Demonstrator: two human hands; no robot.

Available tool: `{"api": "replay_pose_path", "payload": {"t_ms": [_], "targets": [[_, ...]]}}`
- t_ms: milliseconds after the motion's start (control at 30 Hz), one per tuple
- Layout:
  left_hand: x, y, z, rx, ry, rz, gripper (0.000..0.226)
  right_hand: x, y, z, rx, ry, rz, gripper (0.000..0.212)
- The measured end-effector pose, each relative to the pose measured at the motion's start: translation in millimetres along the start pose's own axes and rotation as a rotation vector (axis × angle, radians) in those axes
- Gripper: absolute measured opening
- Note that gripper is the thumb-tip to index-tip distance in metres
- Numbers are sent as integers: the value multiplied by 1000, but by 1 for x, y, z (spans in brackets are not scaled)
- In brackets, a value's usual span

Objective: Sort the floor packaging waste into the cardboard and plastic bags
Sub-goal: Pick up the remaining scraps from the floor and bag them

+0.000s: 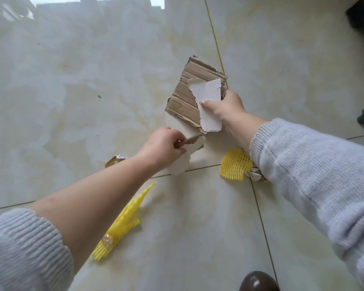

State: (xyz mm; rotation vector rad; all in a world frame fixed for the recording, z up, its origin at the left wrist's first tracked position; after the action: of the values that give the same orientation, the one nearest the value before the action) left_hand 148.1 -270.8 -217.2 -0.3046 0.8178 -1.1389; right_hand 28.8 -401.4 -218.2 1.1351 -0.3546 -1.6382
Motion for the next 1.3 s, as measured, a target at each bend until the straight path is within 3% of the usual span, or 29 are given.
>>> {"api": "replay_pose_path", "payload": {"t_ms": [100, 367, 633, 767, 833, 967, 1067, 1300], "targets": [[-8, 3, 18, -121, -107, 89, 16, -16, 4, 13, 129, -1, -12, 11], [-68, -45, 65, -210, -274, 119, 21, -102, 12, 87, 240, -67, 38, 16], [-169, -148, 76, -179, -350, -100, 42, -231, -22, 181, 302, -172, 82, 14], [-223, -199, 79, -75, -388, -237, 23, -292, -45, 221, 305, -239, 102, 17], [-248, -220, 75, 29, -378, -289, 14, -320, -56, 237, 315, -265, 106, 18], [-292, -260, 61, 107, -337, -347, 27, -368, -77, 271, 321, -328, 100, 17], [-320, -287, 43, 152, -273, -362, 37, -399, -91, 301, 315, -379, 103, 4], [-364, -364, 1, 124, -175, -443, 50, -451, -112, 389, 248, -541, 69, 14]]}}
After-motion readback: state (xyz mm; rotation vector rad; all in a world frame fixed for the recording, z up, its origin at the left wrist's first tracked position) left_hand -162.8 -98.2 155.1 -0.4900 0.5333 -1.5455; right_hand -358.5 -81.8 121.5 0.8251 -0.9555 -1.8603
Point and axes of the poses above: each hand's wrist, its own x-axis towards the middle knuckle, its own z-axis out of the back of the hand, y = z × x, the point moved 7 cm from there along x, towards the middle knuckle, and after that the axes turned 5 degrees about -y, right-handed, at the moved point
